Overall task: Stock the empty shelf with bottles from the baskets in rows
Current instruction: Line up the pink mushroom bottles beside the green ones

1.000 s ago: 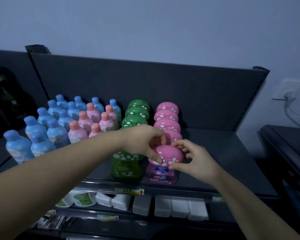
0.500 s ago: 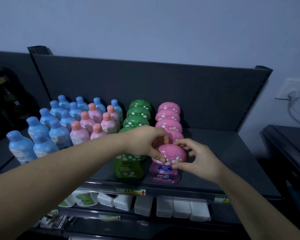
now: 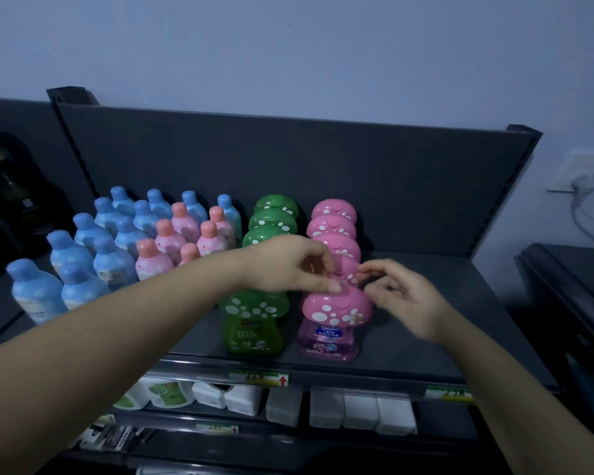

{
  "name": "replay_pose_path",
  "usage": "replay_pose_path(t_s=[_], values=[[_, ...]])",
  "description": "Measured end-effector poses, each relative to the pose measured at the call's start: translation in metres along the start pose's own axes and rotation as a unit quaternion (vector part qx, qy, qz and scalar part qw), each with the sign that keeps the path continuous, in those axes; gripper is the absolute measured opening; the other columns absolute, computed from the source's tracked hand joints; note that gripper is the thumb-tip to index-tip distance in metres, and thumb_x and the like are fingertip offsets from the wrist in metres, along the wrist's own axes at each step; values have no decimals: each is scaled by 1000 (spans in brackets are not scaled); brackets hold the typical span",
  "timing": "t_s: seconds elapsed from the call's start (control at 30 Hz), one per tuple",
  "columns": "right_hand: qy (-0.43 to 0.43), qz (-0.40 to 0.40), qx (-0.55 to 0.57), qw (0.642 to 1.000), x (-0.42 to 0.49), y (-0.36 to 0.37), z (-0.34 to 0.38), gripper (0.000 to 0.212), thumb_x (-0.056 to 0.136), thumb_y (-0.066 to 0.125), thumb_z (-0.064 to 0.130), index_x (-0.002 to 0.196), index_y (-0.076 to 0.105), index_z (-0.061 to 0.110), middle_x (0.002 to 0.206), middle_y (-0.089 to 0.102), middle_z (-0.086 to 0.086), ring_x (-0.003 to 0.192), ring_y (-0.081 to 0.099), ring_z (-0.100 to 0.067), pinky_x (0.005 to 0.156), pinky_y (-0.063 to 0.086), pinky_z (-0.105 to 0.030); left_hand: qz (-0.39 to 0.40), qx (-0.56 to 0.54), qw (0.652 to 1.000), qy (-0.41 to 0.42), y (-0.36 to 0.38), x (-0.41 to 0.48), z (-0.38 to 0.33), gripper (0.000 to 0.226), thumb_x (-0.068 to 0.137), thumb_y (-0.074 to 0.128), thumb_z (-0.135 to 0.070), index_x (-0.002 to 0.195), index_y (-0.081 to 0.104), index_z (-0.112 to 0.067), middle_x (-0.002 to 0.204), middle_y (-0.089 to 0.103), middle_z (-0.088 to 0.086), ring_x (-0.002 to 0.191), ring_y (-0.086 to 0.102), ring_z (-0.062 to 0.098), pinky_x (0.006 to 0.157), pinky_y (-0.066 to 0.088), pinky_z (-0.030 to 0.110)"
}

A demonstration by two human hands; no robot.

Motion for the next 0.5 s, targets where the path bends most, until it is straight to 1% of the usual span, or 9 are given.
replay_pose_path(t_s=[0.03,0.1,0.13,0.2,0.27,0.3,0.37,0.43,0.5], values=[[1,-35,11,999,3,-8,-2,21,89,67,28,105,65,42,103,68,11,89,65,-9,76,53,-25,-24,-9,1000,-4,-6,1,3,32,83,72,-46,103,67,-22,93,71,-8,86,65,8,83,53,31],[20,-86,-24,996,10,-19,-11,22,92,67,22,101,65,42,97,67,11,83,66,-10,77,52,-28,-57,20,998,-23,-14,5,14,28,86,72,-39,105,67,-20,95,70,-9,87,65,8,84,52,32],[37,-89,-57,994,14,-20,-16,23,89,70,23,103,64,40,98,66,11,81,65,-9,77,51,-25,-62,48,996,-34,-15,7,20,29,85,74,-36,108,67,-20,98,69,-10,88,64,7,85,52,33],[72,-66,-104,990,18,-14,-25,31,85,74,28,112,62,35,104,64,13,81,64,-6,73,47,-17,-61,97,992,-53,-12,10,30,38,81,77,-38,113,65,-22,103,67,-12,91,62,6,87,52,34],[85,-54,-117,988,21,-6,-30,34,85,75,29,117,63,30,107,64,10,83,66,-8,73,48,-16,-56,125,989,-63,-7,12,37,46,78,77,-45,118,64,-27,107,67,-14,97,62,7,90,50,34],[82,-55,-122,988,22,-3,-30,33,86,74,29,117,63,28,108,64,9,83,67,-9,74,49,-18,-53,136,987,-64,-5,14,39,48,78,76,-48,121,63,-30,109,67,-15,101,61,8,93,47,33],[73,-59,-124,988,23,0,-27,27,89,71,27,114,60,29,106,65,10,82,66,-8,74,50,-19,-51,160,984,-66,-4,18,42,48,82,71,-52,126,61,-35,113,66,-17,108,58,9,99,36,36],[67,-58,-124,988,24,2,-25,24,91,68,26,111,56,31,103,64,12,79,65,-4,70,48,-15,-44,178,981,-66,-5,19,41,45,84,67,-53,126,60,-37,114,65,-18,113,55,10,100,26,39],[65,-53,-122,989,22,4,-26,23,91,68,26,109,55,32,101,63,14,76,64,-2,67,47,-13,-34,187,980,-63,-3,20,41,43,86,66,-51,126,60,-37,113,66,-18,113,55,10,98,23,39]])
Point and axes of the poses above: each hand's wrist, its own x-axis towards the middle knuckle, its own y-axis out of the palm, z = x × y, the point moved 7 cm from there along x, towards the middle knuckle
